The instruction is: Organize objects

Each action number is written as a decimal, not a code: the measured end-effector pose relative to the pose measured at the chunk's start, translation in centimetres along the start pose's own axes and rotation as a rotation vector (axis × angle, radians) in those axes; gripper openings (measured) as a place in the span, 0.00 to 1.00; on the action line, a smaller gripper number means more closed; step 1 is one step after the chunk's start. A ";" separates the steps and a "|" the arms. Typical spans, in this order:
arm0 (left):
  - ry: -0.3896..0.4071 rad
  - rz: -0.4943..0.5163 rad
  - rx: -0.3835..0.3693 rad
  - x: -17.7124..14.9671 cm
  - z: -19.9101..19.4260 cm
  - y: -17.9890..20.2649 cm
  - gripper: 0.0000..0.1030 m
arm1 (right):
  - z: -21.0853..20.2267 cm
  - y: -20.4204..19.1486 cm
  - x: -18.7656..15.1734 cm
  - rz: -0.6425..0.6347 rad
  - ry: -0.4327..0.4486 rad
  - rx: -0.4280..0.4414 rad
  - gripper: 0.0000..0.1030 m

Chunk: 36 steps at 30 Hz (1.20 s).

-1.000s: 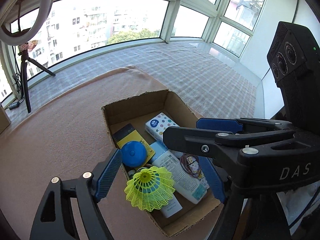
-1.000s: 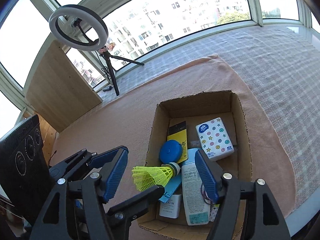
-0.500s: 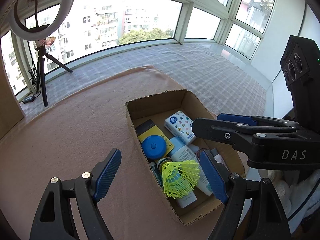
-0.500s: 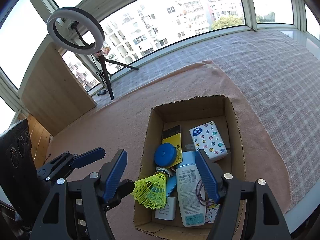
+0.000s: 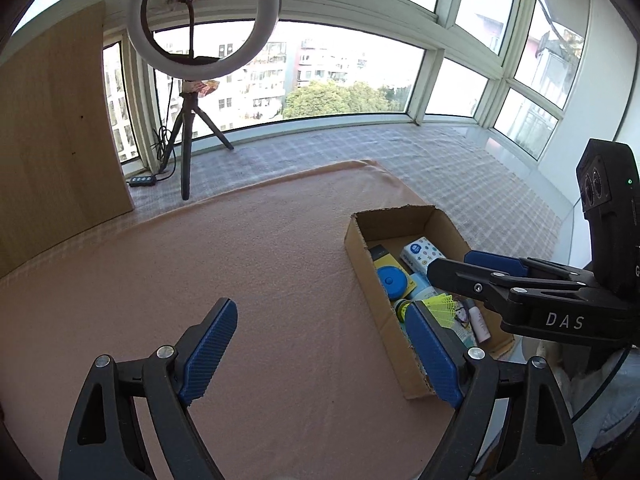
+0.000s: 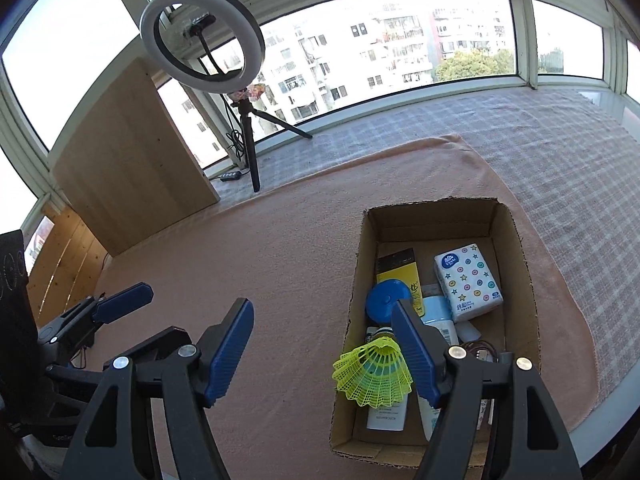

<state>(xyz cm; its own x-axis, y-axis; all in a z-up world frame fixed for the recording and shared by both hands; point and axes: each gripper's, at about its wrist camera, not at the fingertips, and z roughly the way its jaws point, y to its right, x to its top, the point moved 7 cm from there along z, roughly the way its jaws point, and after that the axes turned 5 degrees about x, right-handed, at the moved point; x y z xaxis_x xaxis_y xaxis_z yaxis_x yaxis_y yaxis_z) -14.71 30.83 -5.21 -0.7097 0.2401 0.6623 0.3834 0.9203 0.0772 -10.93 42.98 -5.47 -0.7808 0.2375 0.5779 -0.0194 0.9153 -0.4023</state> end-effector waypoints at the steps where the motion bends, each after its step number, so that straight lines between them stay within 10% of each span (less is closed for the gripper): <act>1: 0.005 -0.009 0.012 -0.2 -0.6 -0.9 0.86 | 0.1 -0.7 -0.1 -0.007 0.000 0.007 0.66; 22: 0.009 -0.191 0.242 -7.8 -9.7 -18.5 0.97 | 2.9 -17.5 -4.3 -0.271 0.026 -0.005 0.76; 36: -0.006 -0.260 0.309 -13.2 -13.3 -23.5 0.99 | 3.5 -24.1 -8.4 -0.420 0.094 -0.126 0.82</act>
<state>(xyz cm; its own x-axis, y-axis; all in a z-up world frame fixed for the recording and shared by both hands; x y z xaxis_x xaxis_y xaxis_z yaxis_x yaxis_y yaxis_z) -6.46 1.95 -5.85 -0.7636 -0.0115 0.6456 -0.0042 0.9999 0.0128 -6.12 17.77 -3.10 -0.6611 -0.1401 0.7371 -0.2417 0.9698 -0.0325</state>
